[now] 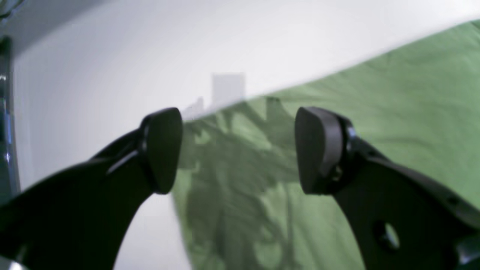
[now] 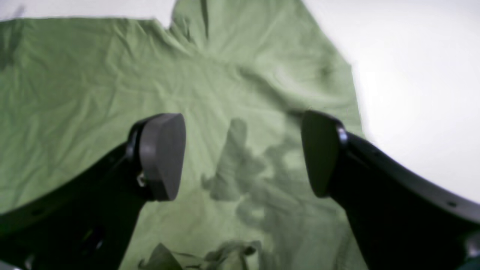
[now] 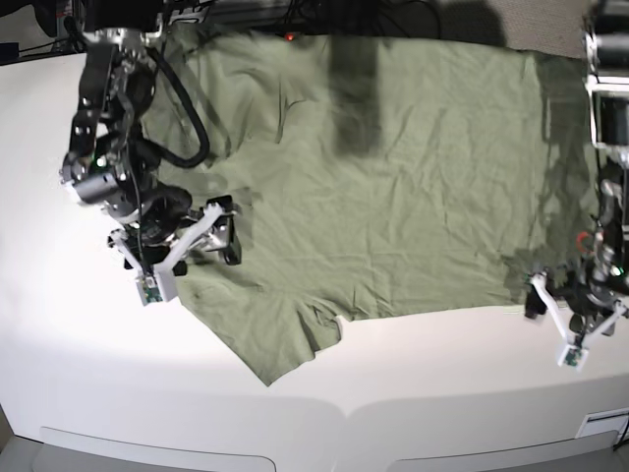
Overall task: Fold the T-shirt properly
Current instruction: 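Move both grippers outward to the shirt's hem corners, then grasp the hem corners of the shirt with both grippers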
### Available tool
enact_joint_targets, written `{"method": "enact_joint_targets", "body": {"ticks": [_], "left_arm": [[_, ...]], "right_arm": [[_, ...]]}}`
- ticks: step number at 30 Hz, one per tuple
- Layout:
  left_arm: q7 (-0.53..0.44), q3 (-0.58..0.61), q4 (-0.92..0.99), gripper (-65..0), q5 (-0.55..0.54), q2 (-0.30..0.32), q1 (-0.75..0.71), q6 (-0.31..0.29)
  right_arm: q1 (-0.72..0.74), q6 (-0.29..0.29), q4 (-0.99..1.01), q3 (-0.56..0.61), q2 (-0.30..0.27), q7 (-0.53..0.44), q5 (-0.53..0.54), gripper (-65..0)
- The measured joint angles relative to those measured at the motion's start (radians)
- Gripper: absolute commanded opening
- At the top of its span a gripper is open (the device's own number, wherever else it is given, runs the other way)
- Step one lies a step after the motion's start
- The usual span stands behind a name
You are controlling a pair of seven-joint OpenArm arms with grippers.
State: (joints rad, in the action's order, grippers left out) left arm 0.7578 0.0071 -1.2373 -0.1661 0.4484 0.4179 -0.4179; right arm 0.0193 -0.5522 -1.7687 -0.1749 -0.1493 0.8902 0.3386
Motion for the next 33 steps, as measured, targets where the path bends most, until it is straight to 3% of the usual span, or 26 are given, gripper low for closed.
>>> {"method": "enact_joint_targets", "body": {"ticks": [6, 10, 14, 18, 22, 26, 33], "left_arm": [[-0.119, 0.0, 0.385, -19.3, 0.011, 0.061, 0.227, -0.064], [-0.25, -0.002, 0.711, -19.3, 0.016, 0.117, 0.362, -0.088], [-0.394, -0.003, 0.942, -19.3, 0.018, 0.133, 0.431, -0.091], [-0.513, -0.003, 0.996, -19.3, 0.087, 0.116, 0.426, -0.093], [-0.494, -0.003, 0.996, -19.3, 0.123, 0.092, 0.396, -0.282], [-0.503, -0.003, 0.996, -19.3, 0.126, 0.053, 0.319, -0.282], [-0.661, -0.003, 0.997, -19.3, 0.261, 0.073, 0.285, -0.281]], "right_arm": [[0.084, -0.037, 0.102, 0.0, 0.0, 0.053, 0.066, -17.1], [0.119, -0.048, 0.101, 0.0, 0.0, 0.059, 0.082, -17.1], [0.127, -0.048, 0.101, 0.0, 0.0, 0.081, 0.091, -17.1], [0.128, -0.072, 0.101, 0.0, 0.0, 0.111, 0.15, -17.1], [0.127, -0.074, 0.101, 0.0, -0.001, 0.142, 0.147, -17.1], [0.127, -0.074, 0.101, 0.0, 0.0, 0.16, 0.146, -17.1], [0.127, -0.077, 0.101, 0.0, 0.0, 0.164, 0.153, -17.1]]}}
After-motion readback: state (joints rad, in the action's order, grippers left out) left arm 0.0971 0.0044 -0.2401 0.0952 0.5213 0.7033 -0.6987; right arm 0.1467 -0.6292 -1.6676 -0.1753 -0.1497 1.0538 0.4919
